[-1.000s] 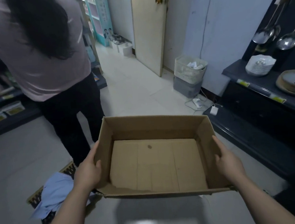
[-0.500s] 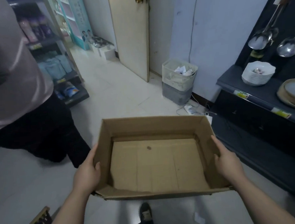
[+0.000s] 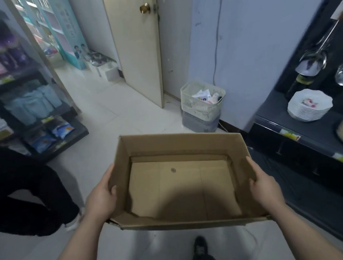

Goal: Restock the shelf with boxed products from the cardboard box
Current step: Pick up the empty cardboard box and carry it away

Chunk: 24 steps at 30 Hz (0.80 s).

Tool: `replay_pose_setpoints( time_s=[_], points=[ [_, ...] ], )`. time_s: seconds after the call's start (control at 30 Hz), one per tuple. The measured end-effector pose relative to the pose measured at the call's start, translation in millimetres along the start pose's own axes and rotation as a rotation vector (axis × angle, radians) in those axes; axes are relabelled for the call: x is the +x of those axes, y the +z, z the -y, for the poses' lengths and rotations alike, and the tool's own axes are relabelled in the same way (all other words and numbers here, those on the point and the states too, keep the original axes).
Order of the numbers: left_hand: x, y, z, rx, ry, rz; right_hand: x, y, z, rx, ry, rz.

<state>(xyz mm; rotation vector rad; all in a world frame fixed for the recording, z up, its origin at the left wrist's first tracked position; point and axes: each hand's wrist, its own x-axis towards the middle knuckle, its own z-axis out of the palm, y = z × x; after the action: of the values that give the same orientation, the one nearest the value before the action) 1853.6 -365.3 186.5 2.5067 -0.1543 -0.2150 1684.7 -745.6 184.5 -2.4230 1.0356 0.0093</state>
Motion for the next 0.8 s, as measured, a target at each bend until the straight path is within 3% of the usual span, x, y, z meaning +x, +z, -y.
replay_pose_setpoints(
  time_s=[0.5, 0.8],
  points=[
    [255.0, 55.3, -99.8, 0.029, 0.032, -0.066, 256.1, -24.6, 66.2, -0.005, -0.018, -0.001],
    [392.3, 79.2, -145.3, 0.045, 0.058, -0.004, 384.5, -27.7, 107.3, -0.014, 0.030, -0.033]
  ],
)
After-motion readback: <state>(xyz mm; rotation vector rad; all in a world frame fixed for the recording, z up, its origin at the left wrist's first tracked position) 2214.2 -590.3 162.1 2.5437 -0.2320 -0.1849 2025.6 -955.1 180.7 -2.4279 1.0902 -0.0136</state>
